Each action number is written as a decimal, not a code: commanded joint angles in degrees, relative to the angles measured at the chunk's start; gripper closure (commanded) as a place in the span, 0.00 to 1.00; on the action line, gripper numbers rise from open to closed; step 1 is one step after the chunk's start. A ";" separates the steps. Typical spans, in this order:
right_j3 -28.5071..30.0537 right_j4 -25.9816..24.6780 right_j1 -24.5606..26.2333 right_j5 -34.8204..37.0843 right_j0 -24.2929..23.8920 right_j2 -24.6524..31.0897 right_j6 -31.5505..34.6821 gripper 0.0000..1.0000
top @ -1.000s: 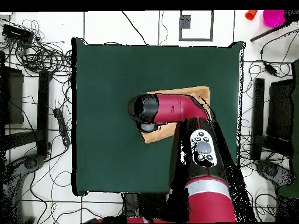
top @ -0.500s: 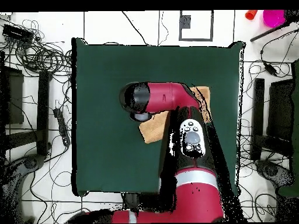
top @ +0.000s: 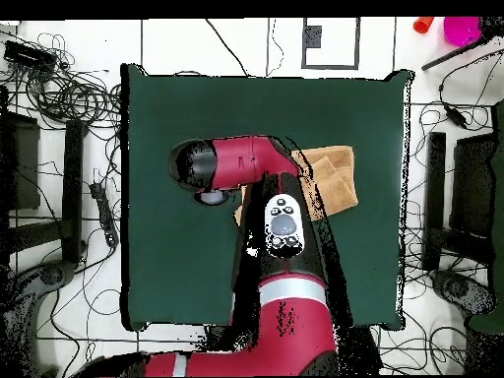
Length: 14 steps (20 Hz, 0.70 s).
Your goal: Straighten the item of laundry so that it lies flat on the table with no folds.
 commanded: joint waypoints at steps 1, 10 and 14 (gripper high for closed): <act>9.09 -1.25 1.89 -2.49 -1.61 2.25 1.69 0.00; 12.77 -3.61 0.66 -7.46 -5.88 3.71 -2.62 0.00; 13.57 -4.05 2.05 -9.54 -6.17 4.15 -0.85 0.00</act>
